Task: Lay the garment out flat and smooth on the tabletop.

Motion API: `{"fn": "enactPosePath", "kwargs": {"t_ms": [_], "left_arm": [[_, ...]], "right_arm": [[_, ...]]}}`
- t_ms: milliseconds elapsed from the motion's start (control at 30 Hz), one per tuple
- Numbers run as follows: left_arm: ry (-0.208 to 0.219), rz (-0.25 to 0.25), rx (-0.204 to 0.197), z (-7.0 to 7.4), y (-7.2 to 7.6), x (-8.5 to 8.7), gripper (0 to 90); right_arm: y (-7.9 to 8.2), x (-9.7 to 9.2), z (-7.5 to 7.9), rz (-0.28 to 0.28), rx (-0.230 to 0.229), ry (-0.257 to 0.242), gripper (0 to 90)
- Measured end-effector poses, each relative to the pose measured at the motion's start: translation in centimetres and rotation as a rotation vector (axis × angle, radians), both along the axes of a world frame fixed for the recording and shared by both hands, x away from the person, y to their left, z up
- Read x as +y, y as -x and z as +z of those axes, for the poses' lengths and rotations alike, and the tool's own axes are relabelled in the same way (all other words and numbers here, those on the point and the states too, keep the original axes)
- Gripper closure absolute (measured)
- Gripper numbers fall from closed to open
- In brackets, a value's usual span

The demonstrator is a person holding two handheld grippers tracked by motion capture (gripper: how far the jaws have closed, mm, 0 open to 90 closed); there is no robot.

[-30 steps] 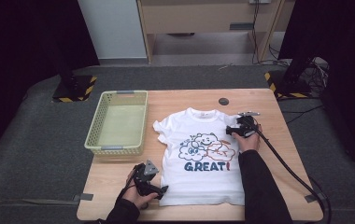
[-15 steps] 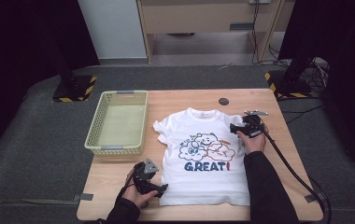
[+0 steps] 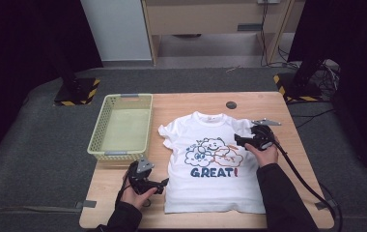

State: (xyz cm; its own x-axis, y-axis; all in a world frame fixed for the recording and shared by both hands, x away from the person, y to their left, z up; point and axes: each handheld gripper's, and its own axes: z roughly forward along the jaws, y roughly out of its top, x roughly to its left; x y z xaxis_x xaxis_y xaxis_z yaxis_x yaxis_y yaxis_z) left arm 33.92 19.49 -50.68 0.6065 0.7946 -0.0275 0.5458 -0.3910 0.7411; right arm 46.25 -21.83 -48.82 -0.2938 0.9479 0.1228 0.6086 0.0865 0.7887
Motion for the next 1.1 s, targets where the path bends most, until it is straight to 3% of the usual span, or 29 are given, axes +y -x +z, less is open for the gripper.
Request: {"fn": "enactPosePath", "kwargs": {"t_ms": [233, 467, 633, 867, 1100], "left_arm": [[0.018, 0.019, -0.011, 0.3, -0.1, 0.6, 5.4], [0.023, 0.023, -0.017, 0.5, 0.0, 0.8, 5.4], [0.025, 0.021, -0.007, 0.4, 0.1, 0.9, 5.4], [0.025, 0.008, 0.009, 0.2, 0.2, 0.8, 5.4], [0.016, -0.013, 0.029, -0.1, 0.3, 0.8, 5.4]], "right_arm": [[2.6, 0.2, 0.0, 0.052, -0.023, 0.018, 5.4], [4.7, 0.0, -0.7, 0.090, -0.015, 0.053, 4.4], [6.4, -0.3, -0.9, 0.114, -0.017, 0.046, 4.0], [8.7, -0.6, -1.6, 0.154, -0.023, 0.126, 2.4], [10.1, -1.1, -1.6, 0.167, -0.036, 0.143, 2.4]]}}
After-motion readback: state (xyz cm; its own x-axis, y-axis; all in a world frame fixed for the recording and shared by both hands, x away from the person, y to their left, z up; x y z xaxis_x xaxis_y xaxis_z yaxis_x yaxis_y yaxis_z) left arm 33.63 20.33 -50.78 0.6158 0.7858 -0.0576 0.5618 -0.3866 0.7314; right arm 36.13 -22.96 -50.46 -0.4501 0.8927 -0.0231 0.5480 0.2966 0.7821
